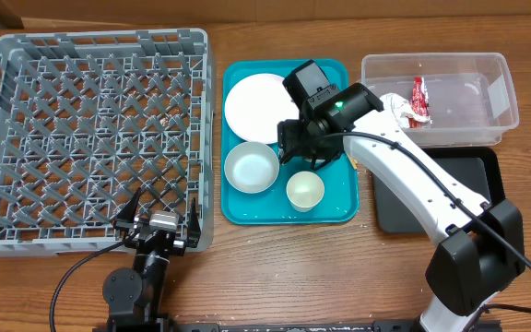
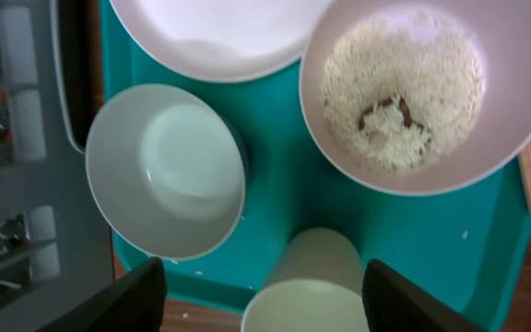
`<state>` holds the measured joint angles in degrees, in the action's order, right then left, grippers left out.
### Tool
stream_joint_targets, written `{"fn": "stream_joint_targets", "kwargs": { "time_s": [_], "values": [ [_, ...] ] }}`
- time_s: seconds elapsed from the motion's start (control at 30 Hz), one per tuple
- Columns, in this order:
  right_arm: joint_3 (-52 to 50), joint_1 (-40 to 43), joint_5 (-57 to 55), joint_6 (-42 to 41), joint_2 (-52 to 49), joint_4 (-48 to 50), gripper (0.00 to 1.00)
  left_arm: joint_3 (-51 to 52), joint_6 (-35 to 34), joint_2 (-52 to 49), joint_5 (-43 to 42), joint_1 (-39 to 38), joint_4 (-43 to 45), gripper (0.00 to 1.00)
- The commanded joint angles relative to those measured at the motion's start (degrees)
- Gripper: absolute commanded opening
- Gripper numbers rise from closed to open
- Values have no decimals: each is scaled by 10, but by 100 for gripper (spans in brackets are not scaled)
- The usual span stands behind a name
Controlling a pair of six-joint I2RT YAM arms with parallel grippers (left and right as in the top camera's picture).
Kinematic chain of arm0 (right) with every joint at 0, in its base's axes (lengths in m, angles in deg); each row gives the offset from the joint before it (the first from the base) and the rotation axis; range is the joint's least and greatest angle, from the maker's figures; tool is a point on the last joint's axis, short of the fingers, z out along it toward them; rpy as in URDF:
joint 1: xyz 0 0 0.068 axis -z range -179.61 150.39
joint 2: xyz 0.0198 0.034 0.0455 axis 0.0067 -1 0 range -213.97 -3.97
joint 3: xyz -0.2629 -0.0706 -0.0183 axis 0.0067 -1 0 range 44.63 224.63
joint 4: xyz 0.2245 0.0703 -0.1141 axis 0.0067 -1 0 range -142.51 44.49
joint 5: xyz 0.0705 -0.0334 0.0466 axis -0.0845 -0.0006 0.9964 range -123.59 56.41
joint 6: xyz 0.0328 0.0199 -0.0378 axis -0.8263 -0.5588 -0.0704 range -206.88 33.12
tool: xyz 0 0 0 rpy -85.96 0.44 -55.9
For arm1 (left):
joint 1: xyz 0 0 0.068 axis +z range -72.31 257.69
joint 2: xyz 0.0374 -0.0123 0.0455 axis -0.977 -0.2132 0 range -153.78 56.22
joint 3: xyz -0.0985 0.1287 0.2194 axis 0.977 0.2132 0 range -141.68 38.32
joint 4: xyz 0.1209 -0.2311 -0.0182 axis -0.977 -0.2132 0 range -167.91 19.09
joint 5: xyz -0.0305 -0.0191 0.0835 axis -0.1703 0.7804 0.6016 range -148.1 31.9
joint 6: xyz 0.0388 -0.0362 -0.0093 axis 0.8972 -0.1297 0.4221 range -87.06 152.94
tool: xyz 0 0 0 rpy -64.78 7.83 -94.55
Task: Sort waste into correct bins and load items into the dishwasher
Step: 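Grasp the pink bowl with rice by its rim with the right gripper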
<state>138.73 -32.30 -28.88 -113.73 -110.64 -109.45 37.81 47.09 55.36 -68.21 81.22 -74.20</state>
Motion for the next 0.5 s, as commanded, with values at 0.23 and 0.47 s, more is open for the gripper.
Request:
{"fn": "stream_joint_targets", "kwargs": {
  "time_s": [0.23, 0.47],
  "values": [
    [71, 14, 5, -49, 9, -116, 68, -8, -125, 3, -20, 6, 29, 100],
    [132, 17, 5, -70, 14, -151, 71, -123, -185, -96, -80, 6, -64, 100]
  ]
}}
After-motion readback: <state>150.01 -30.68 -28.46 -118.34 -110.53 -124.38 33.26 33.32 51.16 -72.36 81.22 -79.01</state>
